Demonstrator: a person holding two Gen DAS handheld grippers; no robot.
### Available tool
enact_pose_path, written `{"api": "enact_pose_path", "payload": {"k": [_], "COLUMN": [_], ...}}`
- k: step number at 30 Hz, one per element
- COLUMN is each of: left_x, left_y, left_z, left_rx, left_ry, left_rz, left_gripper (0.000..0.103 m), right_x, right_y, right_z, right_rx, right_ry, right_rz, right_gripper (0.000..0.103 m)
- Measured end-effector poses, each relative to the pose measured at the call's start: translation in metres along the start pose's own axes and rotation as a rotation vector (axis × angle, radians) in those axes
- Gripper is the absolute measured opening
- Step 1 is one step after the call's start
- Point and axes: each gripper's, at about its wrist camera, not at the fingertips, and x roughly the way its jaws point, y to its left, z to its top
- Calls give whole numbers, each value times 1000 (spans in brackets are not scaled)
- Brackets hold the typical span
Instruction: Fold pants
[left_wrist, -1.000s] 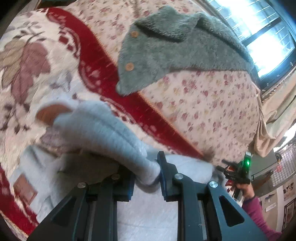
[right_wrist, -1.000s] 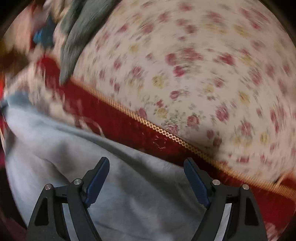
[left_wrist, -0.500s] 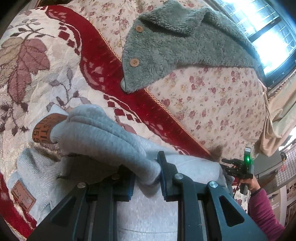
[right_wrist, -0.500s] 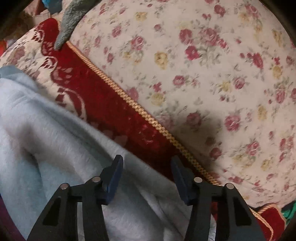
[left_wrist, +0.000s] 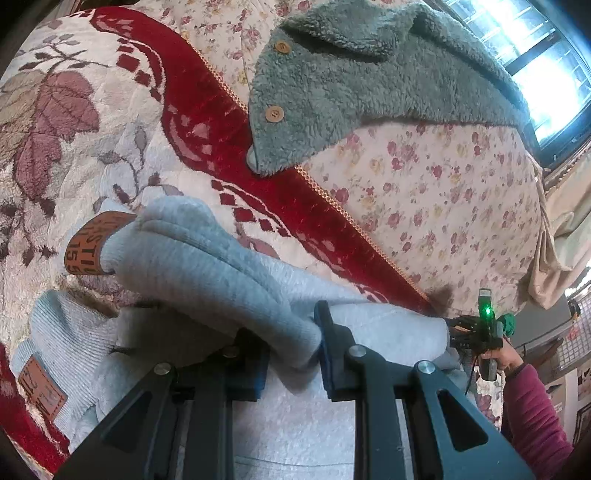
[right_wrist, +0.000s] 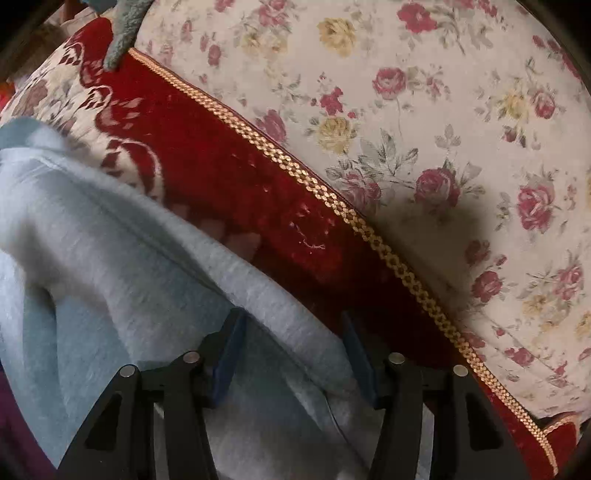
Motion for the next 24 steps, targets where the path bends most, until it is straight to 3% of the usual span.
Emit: {"api": "enact_pose_path", "payload": {"k": [7,11,15,19,23,24], "left_x": [4,4,4,4,6,7], "left_y": [3,2,3,2,1,1], "left_z": [0,0,1,0,-1,-2], "left_rx": [-15,-15,-12,-5,-8,-7], "left_ry": [3,4,6,5,9,11], "left_rz": [-2,-3,-2,0,1,2], "left_gripper": [22,22,22,22,22,22], "right_x": [1,3,3,13,16,13], "right_y": [-10,-19,-15,-15,0,7], "right_z": [-18,-19,-13,1,-1,-2], "right_rx": [173,265,210,177,109,85], "right_ry": [-129,-138,-92,-11,-23,-35], "right_rz": [31,83,68,135,73,49], "right_gripper": [60,60,59,59,55,49]}}
